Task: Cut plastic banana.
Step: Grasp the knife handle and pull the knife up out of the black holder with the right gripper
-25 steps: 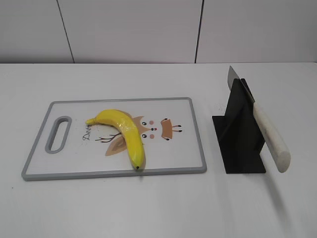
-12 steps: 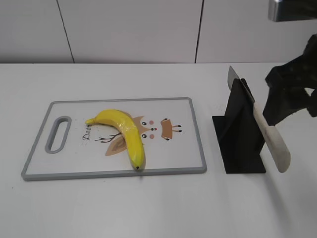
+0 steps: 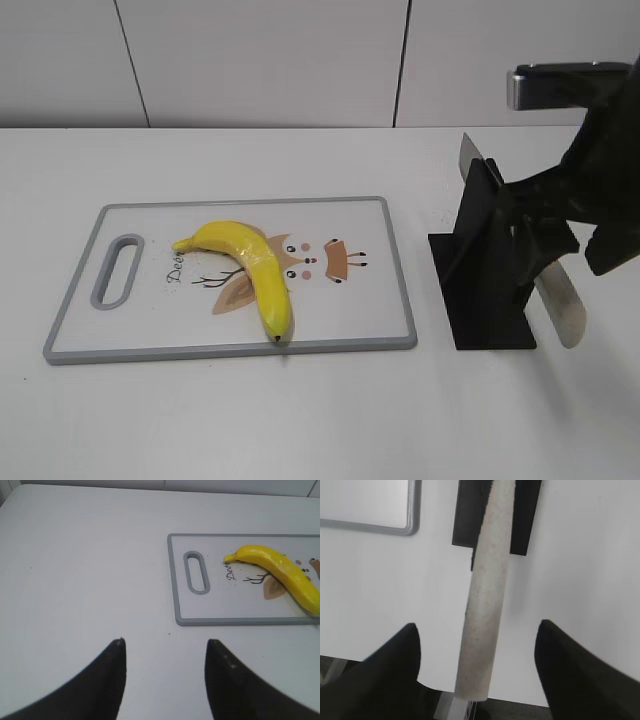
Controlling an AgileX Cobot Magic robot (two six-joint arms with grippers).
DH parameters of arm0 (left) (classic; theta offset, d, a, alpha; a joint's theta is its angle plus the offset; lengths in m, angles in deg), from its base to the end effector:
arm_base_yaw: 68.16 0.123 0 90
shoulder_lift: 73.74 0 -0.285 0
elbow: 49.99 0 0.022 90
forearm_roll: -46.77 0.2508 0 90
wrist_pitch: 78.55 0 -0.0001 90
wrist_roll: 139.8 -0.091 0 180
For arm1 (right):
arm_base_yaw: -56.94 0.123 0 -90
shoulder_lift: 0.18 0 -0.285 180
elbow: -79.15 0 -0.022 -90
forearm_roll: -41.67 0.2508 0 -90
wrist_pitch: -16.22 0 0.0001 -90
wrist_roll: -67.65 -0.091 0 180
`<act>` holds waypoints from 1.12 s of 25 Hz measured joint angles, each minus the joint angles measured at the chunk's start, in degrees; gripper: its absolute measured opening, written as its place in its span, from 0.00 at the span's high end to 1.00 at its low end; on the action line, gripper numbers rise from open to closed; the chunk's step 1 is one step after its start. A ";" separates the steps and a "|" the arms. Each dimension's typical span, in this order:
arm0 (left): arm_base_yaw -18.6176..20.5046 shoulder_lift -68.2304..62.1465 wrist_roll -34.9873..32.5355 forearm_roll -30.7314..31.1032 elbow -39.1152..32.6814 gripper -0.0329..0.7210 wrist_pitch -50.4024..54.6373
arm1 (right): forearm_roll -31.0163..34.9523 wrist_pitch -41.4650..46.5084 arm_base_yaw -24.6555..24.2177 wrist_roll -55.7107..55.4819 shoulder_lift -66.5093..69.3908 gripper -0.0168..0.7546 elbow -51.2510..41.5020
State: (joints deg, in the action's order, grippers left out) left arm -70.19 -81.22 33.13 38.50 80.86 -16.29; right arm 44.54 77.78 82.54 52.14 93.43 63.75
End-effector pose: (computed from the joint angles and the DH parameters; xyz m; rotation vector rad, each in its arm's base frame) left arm -0.0065 -0.0114 0.2731 0.1726 2.0612 -0.1196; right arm 0.2481 0.1233 0.2568 -0.2336 2.9908 0.1515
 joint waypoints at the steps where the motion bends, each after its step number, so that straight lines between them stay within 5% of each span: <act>1: 0.00 0.00 0.00 0.00 0.00 0.32 0.00 | 0.00 -0.09 -0.14 0.00 0.92 0.29 -0.36; 9: 0.00 0.00 0.00 0.00 0.00 0.32 0.00 | 0.38 -0.36 -0.25 -0.14 5.60 0.40 -0.77; 14: 0.00 0.00 0.00 0.00 0.00 0.32 0.00 | 0.40 -0.29 -0.31 -1.79 6.09 0.75 -0.77; 28: 0.00 0.00 0.00 0.00 0.00 0.32 0.00 | 0.36 0.31 -0.42 -2.73 -0.31 0.75 -0.88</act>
State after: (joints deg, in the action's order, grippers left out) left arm -70.19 -81.22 33.13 38.50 80.86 -16.29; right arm 44.90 78.08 82.12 49.42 93.12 62.86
